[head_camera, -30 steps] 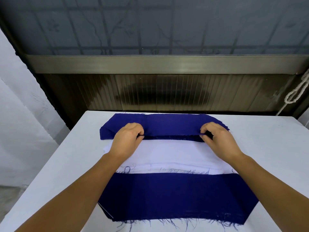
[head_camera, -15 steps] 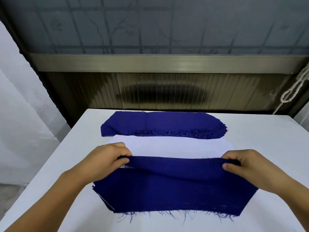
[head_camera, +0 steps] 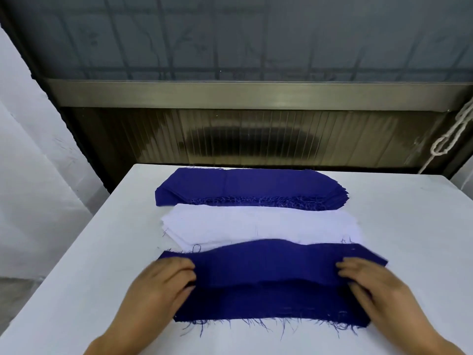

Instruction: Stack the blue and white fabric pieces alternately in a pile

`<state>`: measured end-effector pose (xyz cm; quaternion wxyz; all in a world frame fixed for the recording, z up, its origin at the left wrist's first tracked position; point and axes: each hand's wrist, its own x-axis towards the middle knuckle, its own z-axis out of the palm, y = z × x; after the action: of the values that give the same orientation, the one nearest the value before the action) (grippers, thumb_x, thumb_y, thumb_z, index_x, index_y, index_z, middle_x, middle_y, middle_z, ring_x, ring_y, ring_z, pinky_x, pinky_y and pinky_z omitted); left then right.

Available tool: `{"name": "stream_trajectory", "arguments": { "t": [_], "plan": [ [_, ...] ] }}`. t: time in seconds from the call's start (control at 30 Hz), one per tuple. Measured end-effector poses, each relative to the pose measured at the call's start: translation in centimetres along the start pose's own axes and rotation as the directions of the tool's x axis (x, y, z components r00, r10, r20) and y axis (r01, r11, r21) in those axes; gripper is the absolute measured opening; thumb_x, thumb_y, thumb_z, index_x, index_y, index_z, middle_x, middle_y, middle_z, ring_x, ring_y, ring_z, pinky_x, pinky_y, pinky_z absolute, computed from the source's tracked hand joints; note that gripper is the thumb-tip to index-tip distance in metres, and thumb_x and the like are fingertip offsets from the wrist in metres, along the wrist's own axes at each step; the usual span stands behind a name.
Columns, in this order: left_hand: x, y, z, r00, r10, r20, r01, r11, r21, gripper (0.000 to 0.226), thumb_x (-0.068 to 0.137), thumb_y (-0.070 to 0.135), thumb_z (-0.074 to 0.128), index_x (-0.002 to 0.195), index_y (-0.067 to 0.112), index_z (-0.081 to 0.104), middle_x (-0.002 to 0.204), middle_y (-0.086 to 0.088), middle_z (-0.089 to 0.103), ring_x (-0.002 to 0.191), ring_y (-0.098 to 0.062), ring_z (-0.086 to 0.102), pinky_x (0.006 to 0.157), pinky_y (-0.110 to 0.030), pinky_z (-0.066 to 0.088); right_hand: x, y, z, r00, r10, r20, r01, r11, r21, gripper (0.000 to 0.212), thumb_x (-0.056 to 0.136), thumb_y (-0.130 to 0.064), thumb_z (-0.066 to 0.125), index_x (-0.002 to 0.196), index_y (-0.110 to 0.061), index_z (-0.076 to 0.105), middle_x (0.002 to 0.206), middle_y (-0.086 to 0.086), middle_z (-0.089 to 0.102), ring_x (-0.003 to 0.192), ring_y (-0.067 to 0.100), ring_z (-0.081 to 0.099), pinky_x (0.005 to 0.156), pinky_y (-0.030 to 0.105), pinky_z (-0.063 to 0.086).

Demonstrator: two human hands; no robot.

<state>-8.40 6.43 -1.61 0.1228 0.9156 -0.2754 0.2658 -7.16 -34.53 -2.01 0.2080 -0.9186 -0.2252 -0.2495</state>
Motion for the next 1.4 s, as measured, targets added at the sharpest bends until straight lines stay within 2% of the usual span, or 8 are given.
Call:
{"name": "stream_trajectory", "arguments": {
  "t": [0.13, 0.37, 0.5, 0.67, 0.83, 1.0, 1.2, 1.4],
  "plan": [
    [-2.1, 0.4, 1.6, 0.996, -0.063, 0.063, 0.068, 0.994, -0.086, 0.059, 0.103, 0.045, 0.026, 0.08, 0.019, 0.074, 0.106, 0.009, 0.069, 0.102, -0.001, 0.054, 0.097, -0.012, 0.034, -1.8, 0.3, 1.3, 0.999, -0.036, -0.001, 0.036, 0.999, -0.009, 0.063, 0.104, -0.04, 0.026, 0.082, -0.01, 0.078, 0.099, -0.003, 0.073, 0.1, 0.005, 0.058, 0.094, 0.016, 0.039],
    [-2.5, -0.3, 2.3, 0.999, -0.029, 0.038, 0.033, 0.993, -0.114, 0.05, 0.103, 0.04, 0.031, 0.082, 0.021, 0.071, 0.108, 0.011, 0.068, 0.101, 0.0, 0.056, 0.091, -0.017, 0.042, -2.1, 0.6, 1.5, 0.986, -0.15, -0.078, 0.146, 0.987, -0.062, 0.05, 0.101, -0.027, 0.036, 0.08, -0.009, 0.078, 0.095, -0.002, 0.073, 0.098, 0.007, 0.058, 0.091, 0.017, 0.041],
    [-2.8, -0.5, 2.7, 0.997, -0.076, 0.003, 0.076, 0.99, -0.121, 0.034, 0.096, 0.032, 0.044, 0.077, 0.018, 0.069, 0.107, 0.011, 0.068, 0.098, -0.003, 0.06, 0.089, -0.018, 0.044, -2.4, 0.8, 1.7, 0.977, -0.202, -0.072, 0.195, 0.977, -0.091, 0.032, 0.09, -0.017, 0.049, 0.08, -0.01, 0.079, 0.093, -0.002, 0.073, 0.097, 0.008, 0.059, 0.088, 0.02, 0.045],
    [-2.8, -0.4, 2.8, 0.993, -0.111, 0.034, 0.115, 0.984, -0.133, 0.014, 0.077, 0.024, 0.055, 0.072, 0.018, 0.067, 0.102, 0.012, 0.069, 0.096, -0.002, 0.059, 0.083, -0.019, 0.045, -2.7, 1.3, 2.1, 0.973, -0.221, -0.062, 0.218, 0.975, -0.05, 0.042, 0.098, -0.024, 0.042, 0.08, -0.012, 0.079, 0.093, -0.004, 0.073, 0.096, 0.008, 0.06, 0.081, 0.025, 0.049],
    [-2.6, -0.2, 2.2, 0.983, -0.146, 0.108, 0.163, 0.973, -0.164, 0.008, 0.072, 0.026, 0.057, 0.069, 0.02, 0.062, 0.103, 0.016, 0.066, 0.094, -0.003, 0.061, 0.08, -0.019, 0.045, -2.8, 1.0, 1.8, 0.985, -0.17, 0.003, 0.17, 0.985, -0.023, 0.044, 0.098, -0.039, 0.045, 0.081, -0.016, 0.079, 0.096, -0.007, 0.072, 0.097, 0.005, 0.06, 0.079, 0.025, 0.049],
    [-1.8, 0.5, 1.5, 0.963, -0.19, 0.192, 0.22, 0.964, -0.151, 0.026, 0.077, 0.051, 0.062, 0.068, 0.028, 0.058, 0.101, 0.021, 0.06, 0.094, 0.004, 0.053, 0.077, -0.016, 0.043, -1.9, -0.1, 1.0, 0.99, -0.1, 0.094, 0.101, 0.995, -0.007, 0.051, 0.096, -0.055, 0.042, 0.085, -0.02, 0.078, 0.096, -0.011, 0.07, 0.094, 0.002, 0.059, 0.08, 0.02, 0.046],
    [1.9, 2.8, 2.8, 0.957, -0.141, 0.252, 0.184, 0.971, -0.154, 0.02, 0.087, 0.046, 0.056, 0.083, 0.029, 0.064, 0.098, 0.022, 0.057, 0.089, 0.002, 0.052, 0.077, -0.017, 0.047, 1.2, -2.9, 2.0, 0.965, -0.039, 0.258, 0.043, 0.999, -0.012, 0.014, 0.083, -0.03, 0.072, 0.097, -0.025, 0.072, 0.097, -0.015, 0.063, 0.083, 0.003, 0.061, 0.074, 0.015, 0.048],
    [2.0, 2.0, 3.0, 0.939, -0.242, 0.244, 0.274, 0.955, -0.11, 0.016, 0.079, 0.014, 0.072, 0.076, 0.024, 0.059, 0.082, 0.019, 0.051, 0.075, -0.004, 0.047, 0.065, -0.021, 0.045, 1.4, -1.5, 2.0, 0.944, 0.192, 0.268, -0.188, 0.981, -0.04, 0.016, 0.079, -0.015, 0.077, 0.079, -0.024, 0.063, 0.079, -0.016, 0.054, 0.064, 0.001, 0.051, 0.054, 0.02, 0.044]
  ]
}}
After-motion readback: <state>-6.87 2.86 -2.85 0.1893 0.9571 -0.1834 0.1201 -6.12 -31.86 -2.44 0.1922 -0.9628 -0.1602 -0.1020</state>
